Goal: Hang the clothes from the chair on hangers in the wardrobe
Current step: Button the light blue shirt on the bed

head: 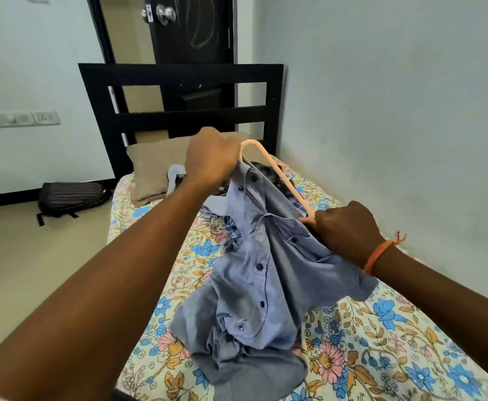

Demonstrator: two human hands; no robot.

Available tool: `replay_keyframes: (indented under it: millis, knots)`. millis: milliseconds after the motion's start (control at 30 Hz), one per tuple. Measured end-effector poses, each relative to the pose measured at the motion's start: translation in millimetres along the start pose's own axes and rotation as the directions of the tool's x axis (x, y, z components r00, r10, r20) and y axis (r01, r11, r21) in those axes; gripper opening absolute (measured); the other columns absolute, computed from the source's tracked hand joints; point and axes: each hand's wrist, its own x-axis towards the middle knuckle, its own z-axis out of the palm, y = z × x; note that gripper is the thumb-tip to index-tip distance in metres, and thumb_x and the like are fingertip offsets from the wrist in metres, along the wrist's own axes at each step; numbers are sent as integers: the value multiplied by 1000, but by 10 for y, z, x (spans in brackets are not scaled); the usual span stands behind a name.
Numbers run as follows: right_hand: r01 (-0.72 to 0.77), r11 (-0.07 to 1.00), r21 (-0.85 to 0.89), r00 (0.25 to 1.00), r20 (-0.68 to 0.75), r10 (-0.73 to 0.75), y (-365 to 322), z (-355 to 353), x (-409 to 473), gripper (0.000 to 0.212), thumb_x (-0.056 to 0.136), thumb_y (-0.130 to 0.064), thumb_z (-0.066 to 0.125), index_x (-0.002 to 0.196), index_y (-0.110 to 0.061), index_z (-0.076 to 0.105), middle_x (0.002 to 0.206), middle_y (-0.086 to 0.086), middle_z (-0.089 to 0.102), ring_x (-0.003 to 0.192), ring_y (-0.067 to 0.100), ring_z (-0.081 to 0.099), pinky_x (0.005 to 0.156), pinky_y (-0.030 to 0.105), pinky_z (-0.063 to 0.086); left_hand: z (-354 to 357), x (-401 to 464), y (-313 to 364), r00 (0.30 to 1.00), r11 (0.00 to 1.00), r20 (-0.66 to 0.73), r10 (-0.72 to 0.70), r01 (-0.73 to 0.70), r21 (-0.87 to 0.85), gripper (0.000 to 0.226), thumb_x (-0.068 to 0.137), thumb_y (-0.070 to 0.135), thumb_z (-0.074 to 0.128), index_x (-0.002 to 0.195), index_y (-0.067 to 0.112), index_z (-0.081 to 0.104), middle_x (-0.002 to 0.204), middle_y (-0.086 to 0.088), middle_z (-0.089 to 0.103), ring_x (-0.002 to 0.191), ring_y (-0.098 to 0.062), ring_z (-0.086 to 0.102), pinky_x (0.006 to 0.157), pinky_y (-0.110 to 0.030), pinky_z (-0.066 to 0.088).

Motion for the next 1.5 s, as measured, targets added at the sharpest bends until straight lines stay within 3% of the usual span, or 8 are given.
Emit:
replay_keyframes:
  millis: [167,267,367,633,833,1134,1300,1500]
  knots:
    - [63,996,58,984,162,-72,-108,141,-123,66,101,-60,5,58,-21,35,42,4,49,30,25,44,40,24,33,-34,-59,-146,893,912,331,-304,373,-168,21,85,6,49,65,10,50,60,-7,45,52,-17,42,49,-24,39]
    - [78,996,32,928,363,-84,-206,61,-119,58,101,-58,20,105,-14,56,80,5,66,58,27,60,49,29,42,35,-73,-267,885,929,385,-262,339,-147,26,92,13,39,67,14,44,61,-3,37,57,-17,36,53,-29,33]
    - [-7,971,240,955,290,-65,-271,16,-85,77,101,-43,48,159,-17,5,85,6,67,45,20,43,40,25,26,149,-95,-354,966,994,244,-89,72,81,29,101,11,31,78,5,47,75,-12,46,73,-28,45,68,-39,40]
    - [120,951,286,983,102,-155,-312,255,-201,73,84,-11,74,143,-13,32,85,7,74,37,26,50,32,27,40,70,13,-557,929,971,300,-216,236,-34,20,94,18,49,82,5,57,63,-10,49,56,-22,44,57,-28,42]
    - [219,969,117,958,165,-236,-407,270,-124,86,68,-2,84,140,-1,38,54,11,53,29,21,25,34,20,22,-6,-50,-437,976,889,100,194,-218,402,40,88,23,62,55,12,43,53,-3,38,49,-18,34,49,-27,30]
    - [176,960,216,980,52,-191,-349,74,490,48,93,-50,41,96,-7,62,89,16,64,40,33,52,38,28,32,322,-425,-409,742,700,525,418,-631,334,17,90,14,55,84,5,68,83,-14,65,75,-27,57,71,-41,52]
    - [-105,965,240,930,369,10,-174,268,618,52,92,-56,57,130,-23,48,117,14,66,99,36,65,67,36,41,431,-726,-883,910,918,168,378,-344,-198,18,102,15,48,88,12,59,75,7,57,66,-1,50,60,-17,38]
    - [-52,975,214,901,431,-47,-235,273,675,48,93,-61,51,115,-20,63,105,15,67,95,35,64,64,34,39,619,-1097,-1403,993,950,34,110,-95,-299,46,85,64,54,114,29,48,113,5,49,106,-13,50,89,-30,46]
